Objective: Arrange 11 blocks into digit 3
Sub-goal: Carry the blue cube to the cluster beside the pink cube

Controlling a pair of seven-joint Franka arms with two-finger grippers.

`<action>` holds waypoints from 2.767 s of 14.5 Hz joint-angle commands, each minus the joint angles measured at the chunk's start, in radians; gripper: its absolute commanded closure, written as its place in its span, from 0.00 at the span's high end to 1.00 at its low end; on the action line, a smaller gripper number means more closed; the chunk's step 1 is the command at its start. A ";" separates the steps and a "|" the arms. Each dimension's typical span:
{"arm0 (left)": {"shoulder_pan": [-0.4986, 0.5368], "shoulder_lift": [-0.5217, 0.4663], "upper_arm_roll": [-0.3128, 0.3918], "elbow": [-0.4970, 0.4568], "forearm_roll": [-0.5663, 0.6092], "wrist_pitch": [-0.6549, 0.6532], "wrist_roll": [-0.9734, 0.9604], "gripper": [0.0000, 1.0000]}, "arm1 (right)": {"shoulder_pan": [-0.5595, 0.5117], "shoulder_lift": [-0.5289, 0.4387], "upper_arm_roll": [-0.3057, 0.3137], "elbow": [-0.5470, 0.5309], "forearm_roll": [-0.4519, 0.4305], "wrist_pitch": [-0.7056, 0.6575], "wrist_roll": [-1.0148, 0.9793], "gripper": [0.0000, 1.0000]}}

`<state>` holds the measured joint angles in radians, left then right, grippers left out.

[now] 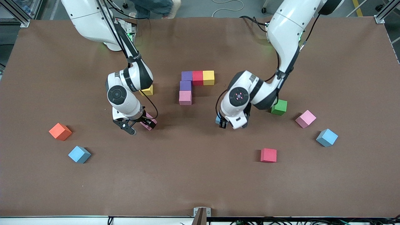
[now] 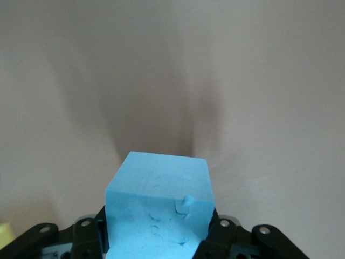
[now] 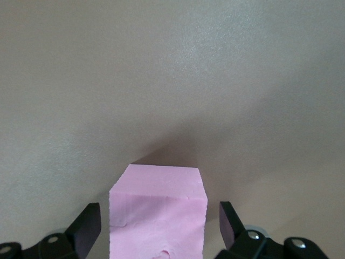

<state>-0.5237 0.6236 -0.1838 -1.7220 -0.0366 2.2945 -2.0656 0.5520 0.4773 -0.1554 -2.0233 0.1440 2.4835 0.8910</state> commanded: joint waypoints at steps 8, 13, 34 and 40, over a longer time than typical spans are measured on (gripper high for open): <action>-0.164 -0.084 -0.002 -0.215 0.027 0.238 -0.524 0.26 | 0.003 0.012 0.000 0.008 0.009 0.005 0.005 0.92; -0.205 -0.053 -0.002 -0.194 0.027 0.286 -0.558 0.26 | 0.003 0.017 0.000 0.009 0.009 0.006 0.005 0.83; -0.233 0.048 0.009 -0.047 0.052 0.281 -0.556 0.27 | 0.046 -0.005 0.004 0.044 0.005 -0.014 -0.089 0.00; -0.233 0.048 0.007 -0.054 0.063 0.276 -0.556 0.30 | 0.046 -0.005 0.004 0.044 0.003 -0.014 -0.090 0.00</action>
<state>-0.7468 0.6651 -0.1826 -1.7891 0.0006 2.5740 -2.5969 0.6010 0.4922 -0.1527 -1.9688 0.1432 2.4798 0.8158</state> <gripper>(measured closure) 0.383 0.436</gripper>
